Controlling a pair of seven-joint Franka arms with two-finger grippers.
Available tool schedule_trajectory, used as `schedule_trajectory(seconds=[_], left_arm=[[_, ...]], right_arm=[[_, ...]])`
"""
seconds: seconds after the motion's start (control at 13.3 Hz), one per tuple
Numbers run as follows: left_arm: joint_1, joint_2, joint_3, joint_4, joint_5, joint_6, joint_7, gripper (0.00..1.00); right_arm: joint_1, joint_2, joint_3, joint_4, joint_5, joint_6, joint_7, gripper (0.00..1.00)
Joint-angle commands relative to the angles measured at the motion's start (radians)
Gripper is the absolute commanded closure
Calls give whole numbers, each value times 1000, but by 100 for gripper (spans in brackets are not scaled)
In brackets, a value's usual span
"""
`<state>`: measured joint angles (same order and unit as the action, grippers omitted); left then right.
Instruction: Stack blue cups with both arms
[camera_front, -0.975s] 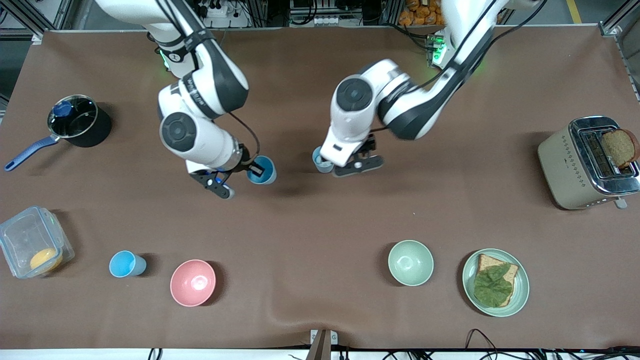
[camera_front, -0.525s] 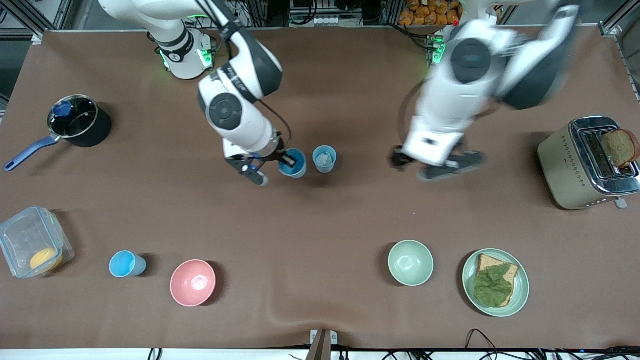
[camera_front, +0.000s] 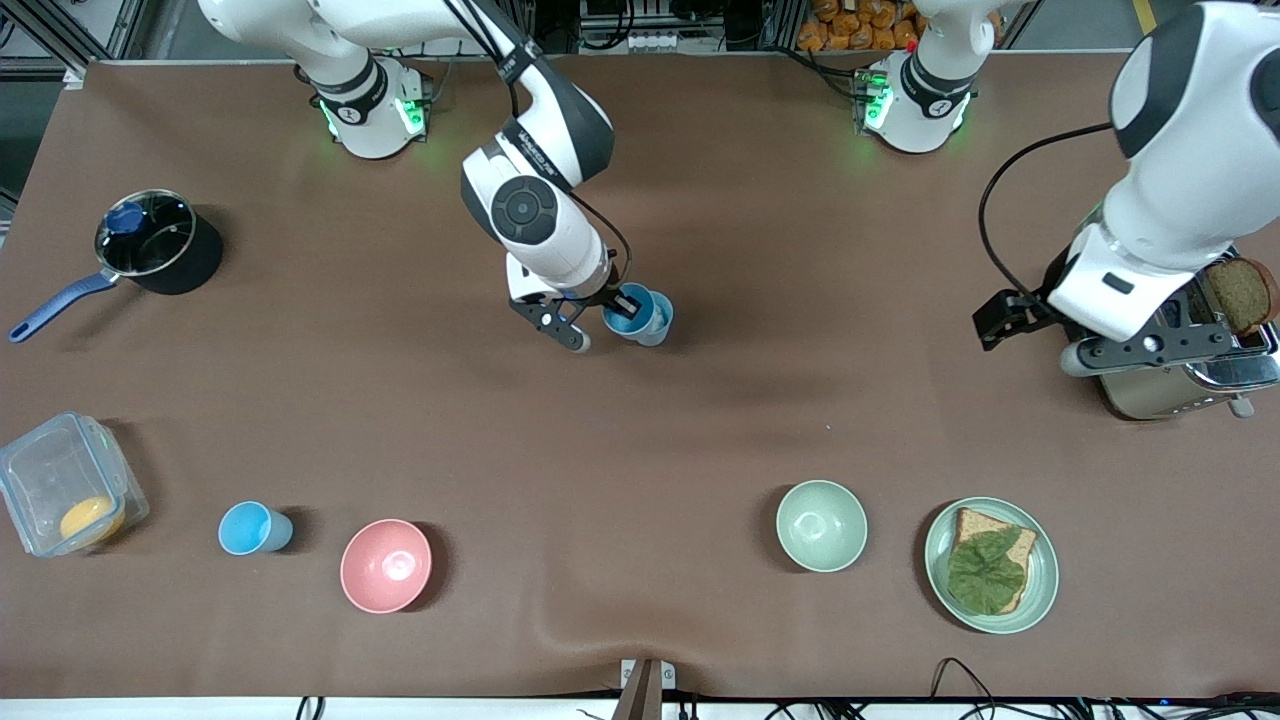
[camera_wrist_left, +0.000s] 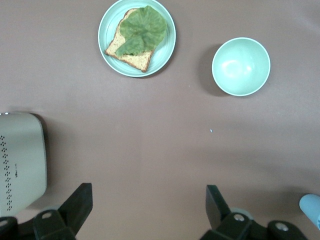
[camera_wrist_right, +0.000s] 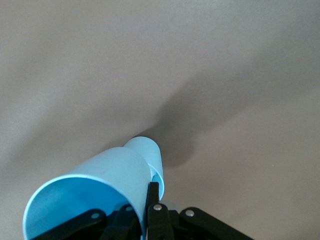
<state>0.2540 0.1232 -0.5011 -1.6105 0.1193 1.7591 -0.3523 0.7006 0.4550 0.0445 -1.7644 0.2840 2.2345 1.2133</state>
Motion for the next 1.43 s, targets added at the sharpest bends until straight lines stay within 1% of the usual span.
schedule_trajectory(seconds=[0.0, 0.07, 0.15, 0.22, 0.3, 0.38, 0.45, 0.53, 0.82, 1.35], left_arm=[[11, -53, -5, -14, -24, -36, 16, 0], [23, -59, -4, 4, -27, -52, 18, 0], [16, -75, 15, 17, -36, -65, 51, 0], [-25, -89, 88, 20, -50, -70, 97, 0], [-101, -94, 192, 20, -65, -72, 142, 0], [-140, -97, 261, 20, -81, -81, 182, 0], [-165, -100, 300, 20, -90, -88, 214, 0], [-171, -103, 315, 21, -90, -92, 231, 0], [-171, -114, 312, 29, -92, -145, 233, 0], [-164, -112, 312, 40, -92, -165, 256, 0]], right_arm=[[20, 8, -12, 16, 18, 8, 12, 100], [22, 14, -12, 16, 18, 11, 12, 100], [31, 19, -12, 16, 18, 16, 12, 100], [40, 27, -12, 16, 17, 19, 14, 100], [43, 28, -12, 16, 17, 19, 14, 100], [43, 30, -12, 16, 17, 19, 14, 100], [45, 30, -12, 14, 17, 17, 14, 100], [48, 30, -14, 14, 17, 16, 15, 100], [51, 33, -12, 14, 18, 17, 20, 100], [65, 36, -12, 14, 17, 17, 38, 100]])
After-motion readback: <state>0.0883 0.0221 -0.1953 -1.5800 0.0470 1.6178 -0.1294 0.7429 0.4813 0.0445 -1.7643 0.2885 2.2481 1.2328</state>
